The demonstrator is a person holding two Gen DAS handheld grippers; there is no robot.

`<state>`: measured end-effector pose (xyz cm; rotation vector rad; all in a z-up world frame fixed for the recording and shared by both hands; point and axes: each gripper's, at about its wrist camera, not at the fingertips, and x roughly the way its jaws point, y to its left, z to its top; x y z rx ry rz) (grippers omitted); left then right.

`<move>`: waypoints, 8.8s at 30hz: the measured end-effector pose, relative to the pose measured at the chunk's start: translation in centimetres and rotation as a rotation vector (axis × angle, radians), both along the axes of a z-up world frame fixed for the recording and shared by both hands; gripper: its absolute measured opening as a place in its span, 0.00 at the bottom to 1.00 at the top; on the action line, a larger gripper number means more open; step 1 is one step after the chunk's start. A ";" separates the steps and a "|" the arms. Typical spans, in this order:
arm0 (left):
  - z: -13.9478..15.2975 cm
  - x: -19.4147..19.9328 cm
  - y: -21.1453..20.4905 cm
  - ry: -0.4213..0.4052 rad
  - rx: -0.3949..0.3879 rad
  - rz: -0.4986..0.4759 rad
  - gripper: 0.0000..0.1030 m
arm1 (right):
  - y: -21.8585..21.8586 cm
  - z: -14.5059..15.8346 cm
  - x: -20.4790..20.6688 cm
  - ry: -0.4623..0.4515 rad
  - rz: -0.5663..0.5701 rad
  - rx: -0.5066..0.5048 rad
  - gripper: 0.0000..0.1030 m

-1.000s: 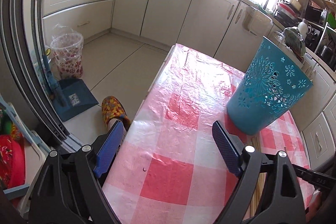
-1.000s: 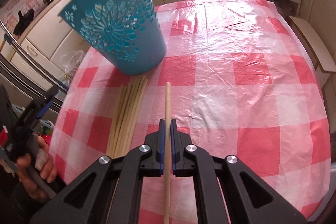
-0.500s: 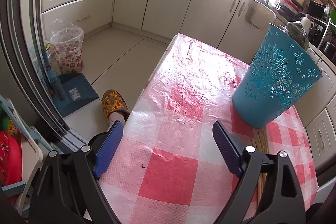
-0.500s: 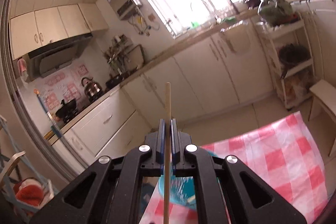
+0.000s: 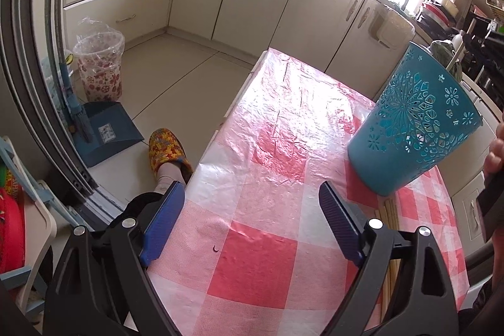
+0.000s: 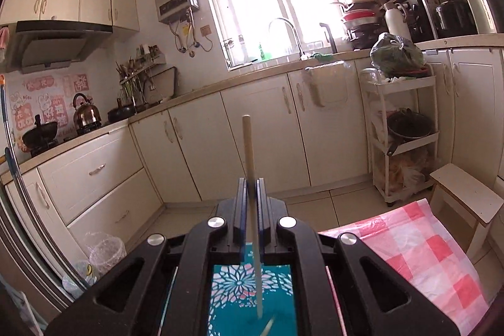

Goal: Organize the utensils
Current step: 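Lift the stick with the right tool over the basket and open it, then return the right tool to the sticks and grasp another stick, then lower the left tool onto a stick and grasp it while the right tool holds its stick, then lift the stick with the left tool over the basket and open it, then regrip the stick with the right tool, lift it over the basket, open, then return the right tool to the sticks and grasp another stick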

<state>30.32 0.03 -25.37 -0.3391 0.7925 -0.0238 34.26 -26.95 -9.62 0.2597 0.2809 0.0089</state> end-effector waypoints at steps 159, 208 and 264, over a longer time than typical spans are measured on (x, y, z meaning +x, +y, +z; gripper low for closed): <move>14.6 7.1 -13.5 -0.459 0.163 -0.176 0.42 | -4.5 -16.0 -8.3 0.633 0.242 0.048 0.08; 0.1 2.6 -2.0 -0.046 -0.047 -0.039 0.75 | -2.8 5.2 -2.3 -0.169 0.022 0.182 0.06; 2.1 -1.1 -5.3 0.000 0.140 -0.130 0.87 | 0.7 -15.6 -9.6 0.589 0.176 -0.078 0.28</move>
